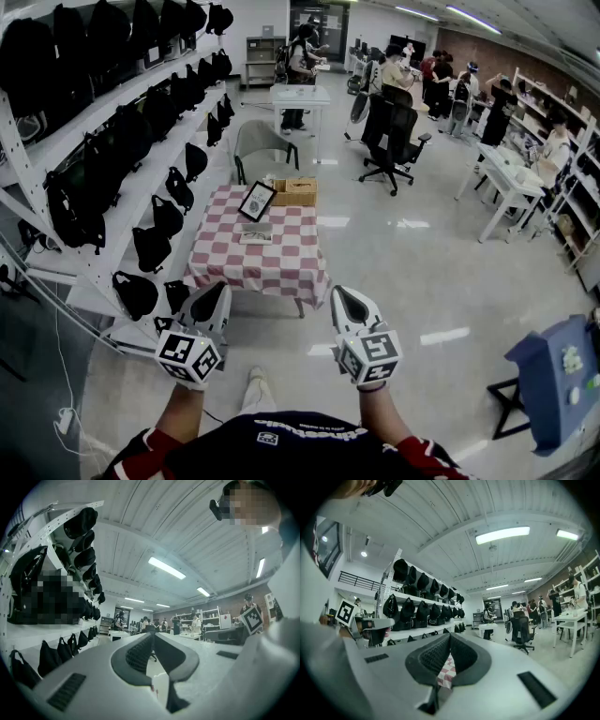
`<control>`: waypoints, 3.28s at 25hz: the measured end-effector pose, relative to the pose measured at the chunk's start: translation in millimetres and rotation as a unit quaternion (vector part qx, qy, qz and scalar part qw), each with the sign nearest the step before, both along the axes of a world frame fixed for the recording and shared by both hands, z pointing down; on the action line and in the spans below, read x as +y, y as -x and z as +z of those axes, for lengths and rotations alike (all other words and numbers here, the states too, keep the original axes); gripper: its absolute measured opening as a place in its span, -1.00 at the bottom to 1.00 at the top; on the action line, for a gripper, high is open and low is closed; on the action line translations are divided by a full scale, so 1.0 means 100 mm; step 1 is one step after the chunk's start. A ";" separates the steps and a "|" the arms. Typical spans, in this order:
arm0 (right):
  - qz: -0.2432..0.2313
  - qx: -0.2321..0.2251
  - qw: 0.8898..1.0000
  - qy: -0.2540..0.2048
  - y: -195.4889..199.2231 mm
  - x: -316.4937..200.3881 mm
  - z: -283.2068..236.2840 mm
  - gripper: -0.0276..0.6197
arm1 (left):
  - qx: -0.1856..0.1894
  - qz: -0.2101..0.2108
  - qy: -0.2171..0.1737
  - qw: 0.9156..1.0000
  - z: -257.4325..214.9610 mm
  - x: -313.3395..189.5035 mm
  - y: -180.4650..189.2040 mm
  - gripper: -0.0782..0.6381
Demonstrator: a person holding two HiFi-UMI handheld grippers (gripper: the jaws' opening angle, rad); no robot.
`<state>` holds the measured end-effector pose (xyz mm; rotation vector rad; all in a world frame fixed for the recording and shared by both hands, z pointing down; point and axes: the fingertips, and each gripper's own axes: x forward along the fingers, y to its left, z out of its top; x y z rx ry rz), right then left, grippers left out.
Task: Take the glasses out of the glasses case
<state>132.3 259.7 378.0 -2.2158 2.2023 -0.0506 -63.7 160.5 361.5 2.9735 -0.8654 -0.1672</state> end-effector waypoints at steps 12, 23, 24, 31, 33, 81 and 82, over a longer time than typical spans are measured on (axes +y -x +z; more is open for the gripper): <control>-0.010 0.001 1.000 -0.003 0.08 -0.06 -0.02 -0.93 | -0.001 0.000 -0.002 1.000 -0.01 -0.02 0.04 -0.71; -0.011 -0.008 1.000 -0.006 0.08 -0.12 -0.03 -0.91 | 0.004 0.003 -0.006 1.000 -0.05 -0.07 0.07 -0.77; -0.012 -0.010 1.000 -0.007 0.08 -0.12 -0.03 -0.91 | 0.006 0.005 -0.005 1.000 -0.05 -0.07 0.07 -0.77; -0.020 -0.007 1.000 -0.012 0.09 -0.20 -0.10 -0.91 | -0.003 0.016 -0.006 1.000 -0.05 -0.16 0.03 -0.77; -0.027 -0.005 1.000 -0.012 0.10 -0.24 -0.16 -0.91 | -0.007 0.025 -0.001 1.000 -0.06 -0.22 -0.02 -0.77; 0.007 -0.027 0.999 0.036 0.00 -3.38 0.05 -0.91 | 0.034 0.083 0.082 0.993 0.37 -3.22 -0.33 -0.77; 0.005 -0.023 0.999 0.039 0.01 -3.40 0.07 -0.91 | 0.035 0.081 0.083 0.993 0.38 -3.24 -0.31 -0.77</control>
